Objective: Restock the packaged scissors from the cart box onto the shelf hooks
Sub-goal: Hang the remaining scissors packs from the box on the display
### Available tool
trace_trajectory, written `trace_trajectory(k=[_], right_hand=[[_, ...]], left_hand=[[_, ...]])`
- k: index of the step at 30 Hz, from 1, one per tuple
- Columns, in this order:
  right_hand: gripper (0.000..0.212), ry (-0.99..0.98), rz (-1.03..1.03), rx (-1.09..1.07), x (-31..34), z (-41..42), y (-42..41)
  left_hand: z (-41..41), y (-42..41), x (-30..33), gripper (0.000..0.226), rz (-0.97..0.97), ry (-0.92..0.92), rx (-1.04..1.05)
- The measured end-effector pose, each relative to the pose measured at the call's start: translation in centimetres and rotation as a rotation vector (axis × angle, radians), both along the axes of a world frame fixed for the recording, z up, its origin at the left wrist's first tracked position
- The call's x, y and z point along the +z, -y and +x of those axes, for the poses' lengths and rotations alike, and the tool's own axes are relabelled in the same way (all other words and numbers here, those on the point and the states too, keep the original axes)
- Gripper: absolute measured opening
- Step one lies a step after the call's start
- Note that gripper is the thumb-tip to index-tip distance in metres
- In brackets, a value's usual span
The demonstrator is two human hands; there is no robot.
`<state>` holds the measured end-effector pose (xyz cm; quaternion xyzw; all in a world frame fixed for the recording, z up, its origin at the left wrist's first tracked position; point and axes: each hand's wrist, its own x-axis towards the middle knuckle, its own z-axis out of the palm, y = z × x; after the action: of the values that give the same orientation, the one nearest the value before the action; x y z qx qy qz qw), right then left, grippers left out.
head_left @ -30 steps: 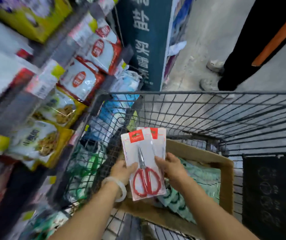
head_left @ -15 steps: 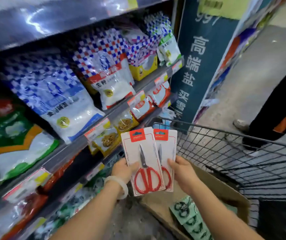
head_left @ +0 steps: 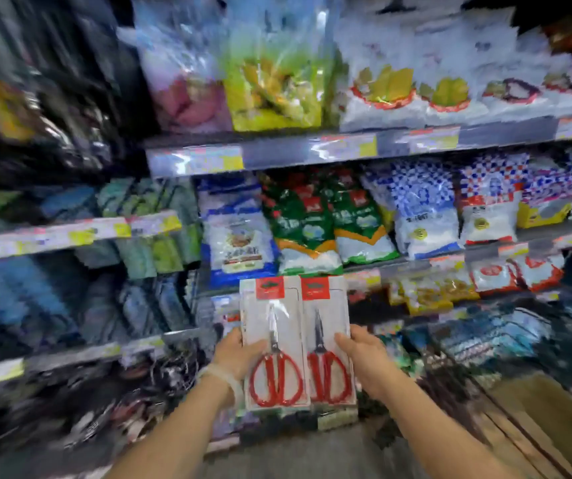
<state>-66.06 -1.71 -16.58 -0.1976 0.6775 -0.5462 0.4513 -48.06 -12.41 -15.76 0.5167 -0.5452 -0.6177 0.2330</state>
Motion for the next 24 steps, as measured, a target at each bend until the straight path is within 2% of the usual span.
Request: trace_trajectory(k=[4, 6, 9, 11, 16, 19, 24], right_hand=[[0.018, -0.045, -0.017, 0.224, 1.6, 12.2, 5.2], [0.017, -0.073, -0.024, 0.338, 2.6, 18.0, 7.2], [0.025, -0.094, -0.031, 0.482, 4.3, 25.9, 10.4], [0.022, -0.137, -0.039, 0.565, 5.2, 30.5, 12.5], [0.016, -0.141, -0.063, 0.770, 5.6, 40.5, 17.4], [0.014, -0.104, -0.063, 0.828, 5.3, 46.5, 20.5], [0.015, -0.083, -0.066, 0.924, 5.0, 56.4, 27.2]], left_hand=[[13.9, 0.9, 2.2, 0.014, -0.077, 0.067, 0.260], [20.0, 1.1, 3.0, 0.016, -0.052, 0.061, 0.362], [28.0, 0.9, 4.5, 0.016, -0.050, 0.089, 0.531], [32.4, 0.8, 5.0, 0.011, -0.077, 0.101, 0.647], [42.0, 1.6, 5.1, 0.012, -0.104, 0.089, 0.790], [47.3, 3.1, 5.0, 0.019, -0.094, 0.095, 0.868], [56.0, 7.8, 5.0, 0.018, -0.063, 0.133, 0.972]])
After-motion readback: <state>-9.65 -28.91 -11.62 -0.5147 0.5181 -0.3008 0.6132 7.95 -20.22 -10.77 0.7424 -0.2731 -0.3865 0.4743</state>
